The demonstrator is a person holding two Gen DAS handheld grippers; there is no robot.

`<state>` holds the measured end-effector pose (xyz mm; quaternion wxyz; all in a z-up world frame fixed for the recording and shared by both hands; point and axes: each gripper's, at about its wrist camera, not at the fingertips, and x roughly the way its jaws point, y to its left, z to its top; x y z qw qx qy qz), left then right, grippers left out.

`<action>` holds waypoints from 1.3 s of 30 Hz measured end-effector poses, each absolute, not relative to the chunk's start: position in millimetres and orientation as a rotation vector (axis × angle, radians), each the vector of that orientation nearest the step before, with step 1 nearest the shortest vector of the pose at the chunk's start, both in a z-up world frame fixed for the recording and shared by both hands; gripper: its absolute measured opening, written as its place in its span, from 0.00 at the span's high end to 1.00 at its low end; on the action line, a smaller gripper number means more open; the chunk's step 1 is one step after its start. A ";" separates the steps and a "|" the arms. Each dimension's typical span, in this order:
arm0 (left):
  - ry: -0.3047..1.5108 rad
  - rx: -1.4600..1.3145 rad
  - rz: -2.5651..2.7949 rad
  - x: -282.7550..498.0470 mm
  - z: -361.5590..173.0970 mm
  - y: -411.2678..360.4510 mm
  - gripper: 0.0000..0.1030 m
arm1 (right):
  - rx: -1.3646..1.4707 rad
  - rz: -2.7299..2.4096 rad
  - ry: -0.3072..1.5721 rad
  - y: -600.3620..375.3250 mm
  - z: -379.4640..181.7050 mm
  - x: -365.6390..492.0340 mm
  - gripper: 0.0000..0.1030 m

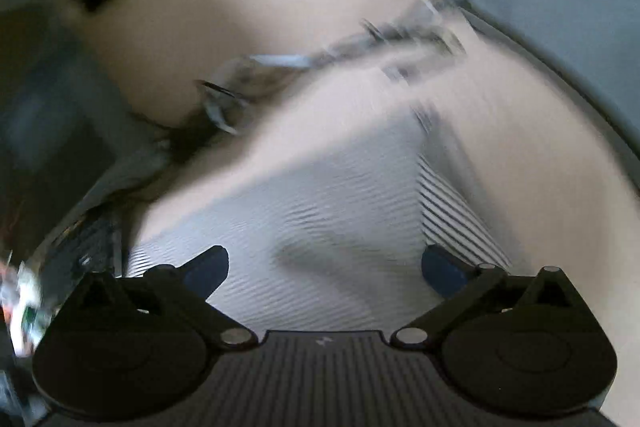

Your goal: Fold clothes

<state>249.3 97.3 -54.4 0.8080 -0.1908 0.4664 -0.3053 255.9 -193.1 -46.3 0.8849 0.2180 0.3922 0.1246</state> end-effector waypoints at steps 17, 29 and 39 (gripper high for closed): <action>0.909 -0.323 -0.490 311.5 -56.5 73.6 0.00 | 0.282 0.333 0.900 -176.0 -40.4 204.2 0.00; 0.948 -0.459 -0.496 258.7 -31.8 51.3 0.23 | -0.192 0.275 0.694 -199.5 -4.6 265.6 0.00; 1.058 -0.325 -0.422 267.0 -57.9 21.2 0.33 | -0.214 0.218 0.791 -216.9 -54.5 295.8 0.00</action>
